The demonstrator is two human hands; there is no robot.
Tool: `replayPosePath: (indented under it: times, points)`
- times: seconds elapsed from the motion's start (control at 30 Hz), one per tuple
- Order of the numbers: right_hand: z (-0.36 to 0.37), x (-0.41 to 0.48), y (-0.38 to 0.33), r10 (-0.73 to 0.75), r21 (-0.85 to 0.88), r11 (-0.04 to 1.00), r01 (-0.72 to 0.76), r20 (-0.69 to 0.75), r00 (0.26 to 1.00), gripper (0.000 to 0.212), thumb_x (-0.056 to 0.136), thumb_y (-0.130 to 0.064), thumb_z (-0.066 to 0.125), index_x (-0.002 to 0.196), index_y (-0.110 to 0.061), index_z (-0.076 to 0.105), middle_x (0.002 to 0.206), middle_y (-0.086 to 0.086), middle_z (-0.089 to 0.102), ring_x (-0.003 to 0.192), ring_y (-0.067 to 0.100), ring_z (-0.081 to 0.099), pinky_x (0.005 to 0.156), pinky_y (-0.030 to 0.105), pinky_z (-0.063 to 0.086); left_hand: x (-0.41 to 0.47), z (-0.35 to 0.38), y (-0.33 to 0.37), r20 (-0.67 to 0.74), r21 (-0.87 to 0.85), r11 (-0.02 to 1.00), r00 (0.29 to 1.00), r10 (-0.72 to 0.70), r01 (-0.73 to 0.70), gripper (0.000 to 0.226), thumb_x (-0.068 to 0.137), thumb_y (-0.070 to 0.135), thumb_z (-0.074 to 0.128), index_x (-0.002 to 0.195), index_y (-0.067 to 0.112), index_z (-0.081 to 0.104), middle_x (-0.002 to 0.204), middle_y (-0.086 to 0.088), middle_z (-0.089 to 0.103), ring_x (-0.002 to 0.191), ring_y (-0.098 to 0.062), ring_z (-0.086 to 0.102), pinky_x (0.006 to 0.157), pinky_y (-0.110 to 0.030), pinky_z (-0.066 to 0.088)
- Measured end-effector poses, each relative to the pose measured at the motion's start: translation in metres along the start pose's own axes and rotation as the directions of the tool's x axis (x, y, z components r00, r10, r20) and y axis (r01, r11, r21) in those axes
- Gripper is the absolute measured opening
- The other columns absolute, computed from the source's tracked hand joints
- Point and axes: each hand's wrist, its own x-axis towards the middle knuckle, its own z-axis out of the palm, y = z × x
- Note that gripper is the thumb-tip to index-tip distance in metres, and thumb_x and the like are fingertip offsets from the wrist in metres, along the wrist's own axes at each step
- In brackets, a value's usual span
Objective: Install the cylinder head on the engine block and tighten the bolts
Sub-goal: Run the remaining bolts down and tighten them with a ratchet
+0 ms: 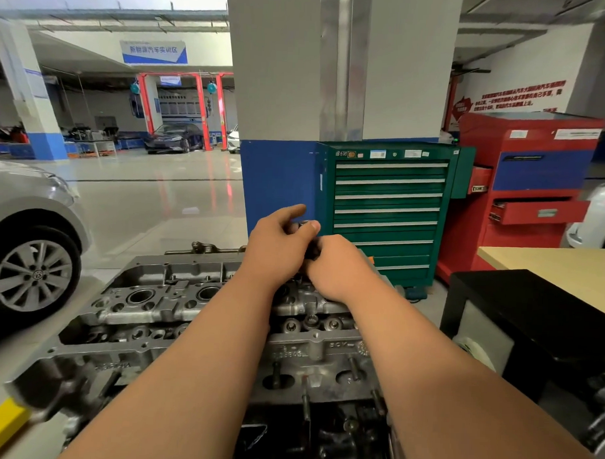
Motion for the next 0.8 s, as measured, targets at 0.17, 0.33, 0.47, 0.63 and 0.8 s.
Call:
replayPosePath:
  times: [0.17,0.33,0.47,0.63,0.8]
  points:
    - [0.0061,0.0044,-0.0026,0.088,-0.033,0.995,-0.090,-0.057,0.994,0.014,0.087,-0.022,0.051,0.091,-0.015,0.062,0.089,0.008,0.064,0.074,0.027,0.053,0.051,0.029,0.025,0.0020,0.0051,-0.0034,-0.003,0.007,0.997,0.997,-0.074,0.074,0.038,0.084,0.040,0.068,0.113,0.018,0.059,0.104,0.005,0.066,0.096,-0.012,0.063,0.087,-0.031,0.049]
    - [0.0006,-0.0005,-0.0030,0.008,0.008,1.000,-0.008,0.010,1.000,0.013,0.084,-0.023,0.051,0.089,-0.018,0.063,0.070,0.001,0.061,0.060,0.018,0.052,0.048,0.026,0.030,0.0046,0.0014,-0.0065,-0.091,0.029,0.999,0.996,0.018,-0.015,0.027,0.081,0.034,0.075,0.081,0.011,0.062,0.075,0.002,0.067,0.071,-0.013,0.062,0.066,-0.027,0.047]
    - [-0.0009,-0.0002,-0.0011,0.019,0.045,0.999,-0.019,0.001,1.000,0.013,0.086,-0.024,0.057,0.081,-0.014,0.063,0.069,0.005,0.060,0.062,0.024,0.053,0.047,0.027,0.029,0.0044,-0.0015,-0.0059,-0.003,-0.061,0.998,1.000,-0.001,0.001,0.015,0.087,0.026,0.069,0.078,0.014,0.066,0.067,0.008,0.066,0.065,-0.004,0.060,0.066,-0.022,0.045]
    - [0.0042,0.0045,-0.0041,0.077,-0.071,0.994,-0.080,-0.044,0.996,0.008,0.087,-0.014,0.050,0.081,-0.014,0.054,0.084,0.006,0.060,0.067,0.024,0.049,0.051,0.027,0.029,0.0039,0.0060,-0.0047,0.033,0.039,0.999,0.999,-0.015,0.014,0.019,0.088,0.038,0.064,0.092,0.019,0.064,0.086,0.012,0.065,0.081,-0.004,0.060,0.074,-0.025,0.046]
    - [-0.0016,0.0003,-0.0052,0.029,-0.005,1.000,-0.029,0.012,1.000,0.011,0.085,-0.020,0.049,0.085,-0.017,0.060,0.068,-0.001,0.057,0.058,0.015,0.048,0.048,0.025,0.028,0.0042,0.0027,-0.0059,-0.079,0.044,0.999,0.997,0.022,-0.019,0.027,0.083,0.034,0.072,0.083,0.009,0.063,0.082,-0.002,0.070,0.080,-0.019,0.066,0.075,-0.036,0.052]
